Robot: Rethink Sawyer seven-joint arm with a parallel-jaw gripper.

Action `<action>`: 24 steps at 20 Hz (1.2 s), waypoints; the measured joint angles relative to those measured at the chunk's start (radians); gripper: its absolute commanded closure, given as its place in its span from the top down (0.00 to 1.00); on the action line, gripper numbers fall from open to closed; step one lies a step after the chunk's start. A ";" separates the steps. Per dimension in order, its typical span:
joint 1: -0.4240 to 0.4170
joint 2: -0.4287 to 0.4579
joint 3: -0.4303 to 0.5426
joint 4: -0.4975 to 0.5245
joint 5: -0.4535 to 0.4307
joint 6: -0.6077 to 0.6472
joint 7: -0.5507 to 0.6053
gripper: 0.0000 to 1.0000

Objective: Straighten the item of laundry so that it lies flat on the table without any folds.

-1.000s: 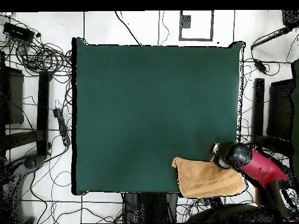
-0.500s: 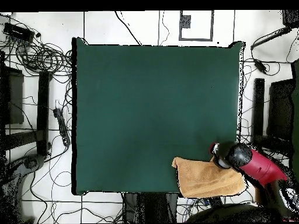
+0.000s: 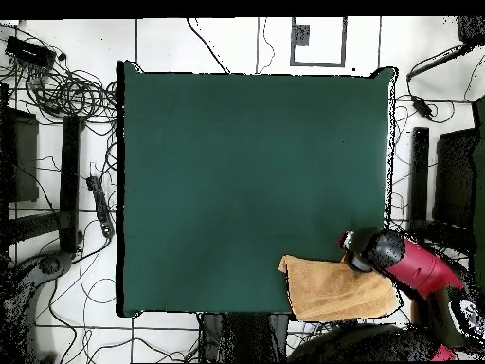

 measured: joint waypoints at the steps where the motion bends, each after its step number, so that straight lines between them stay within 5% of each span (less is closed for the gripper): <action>1: 0.000 0.001 0.000 -0.003 0.000 0.005 0.000 0.00; 24: 0.067 0.036 0.000 -0.119 -0.002 0.148 0.000 0.00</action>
